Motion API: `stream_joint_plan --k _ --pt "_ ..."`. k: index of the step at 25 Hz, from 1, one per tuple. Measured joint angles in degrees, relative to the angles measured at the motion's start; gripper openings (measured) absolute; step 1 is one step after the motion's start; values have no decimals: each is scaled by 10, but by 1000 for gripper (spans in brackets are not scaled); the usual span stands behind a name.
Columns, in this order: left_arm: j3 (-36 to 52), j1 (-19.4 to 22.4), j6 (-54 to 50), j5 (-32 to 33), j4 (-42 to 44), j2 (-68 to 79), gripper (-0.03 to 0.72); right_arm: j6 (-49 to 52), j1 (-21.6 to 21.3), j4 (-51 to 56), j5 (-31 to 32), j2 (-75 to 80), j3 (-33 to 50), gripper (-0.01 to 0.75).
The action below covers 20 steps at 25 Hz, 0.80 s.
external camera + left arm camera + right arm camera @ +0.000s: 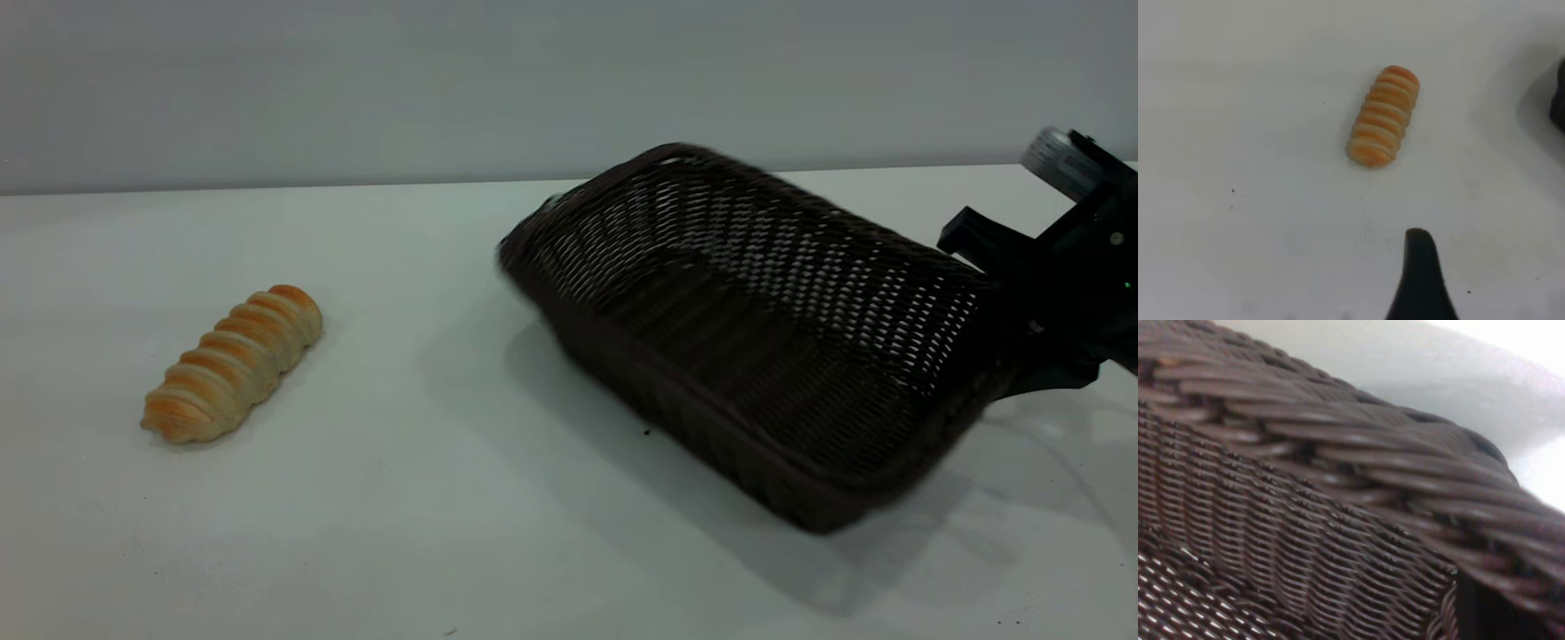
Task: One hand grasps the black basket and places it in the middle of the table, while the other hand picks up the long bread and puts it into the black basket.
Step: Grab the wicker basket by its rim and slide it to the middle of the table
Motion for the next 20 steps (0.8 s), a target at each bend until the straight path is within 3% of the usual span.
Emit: stream_joint_plan --k 8,20 --pt "0 0 0 1 0 0 584 -32 23 -102 80 -3 -56 156" --pt "0 0 0 20 0 0 584 79 117 -243 229 119 -304 153"
